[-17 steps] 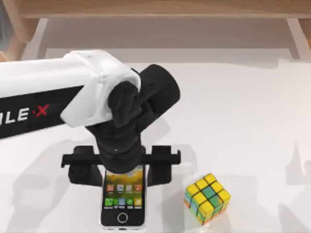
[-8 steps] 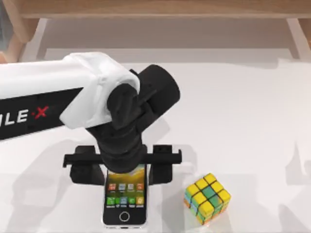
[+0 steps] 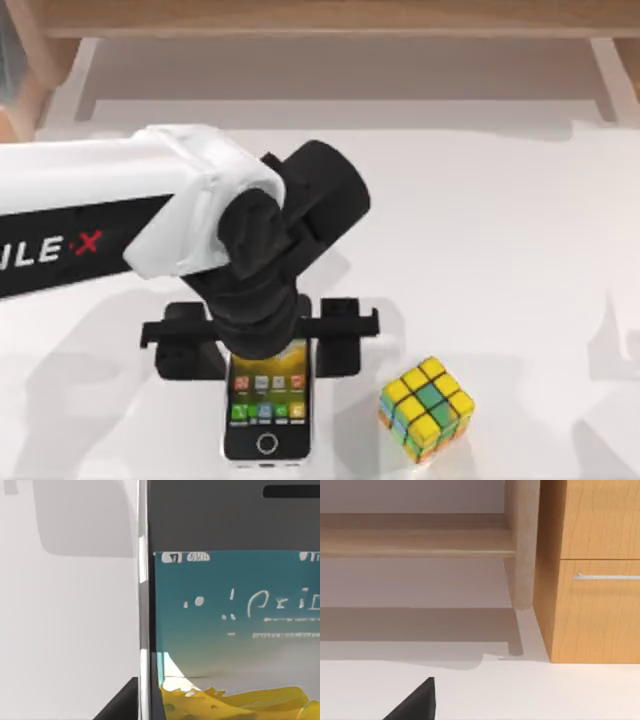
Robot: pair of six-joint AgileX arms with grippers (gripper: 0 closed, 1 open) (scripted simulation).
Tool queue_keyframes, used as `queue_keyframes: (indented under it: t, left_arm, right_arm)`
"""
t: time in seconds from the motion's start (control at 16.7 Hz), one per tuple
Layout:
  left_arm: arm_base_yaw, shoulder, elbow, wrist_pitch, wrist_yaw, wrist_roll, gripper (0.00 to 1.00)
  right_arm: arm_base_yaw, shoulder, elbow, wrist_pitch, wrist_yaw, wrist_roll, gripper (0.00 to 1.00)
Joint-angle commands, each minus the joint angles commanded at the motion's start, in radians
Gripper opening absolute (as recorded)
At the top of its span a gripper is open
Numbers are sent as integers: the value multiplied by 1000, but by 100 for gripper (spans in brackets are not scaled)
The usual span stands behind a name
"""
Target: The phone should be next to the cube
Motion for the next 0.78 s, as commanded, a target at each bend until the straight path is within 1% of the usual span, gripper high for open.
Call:
queue_keyframes:
  t: [0.42, 0.78]
  left_arm:
    - [-2, 44, -50, 71, 0, -1, 0]
    - [-2, 77, -81, 85, -1, -1, 0]
  right_arm:
    - [0, 0, 0, 0, 0, 0, 100]
    - [0, 0, 0, 0, 0, 0, 100]
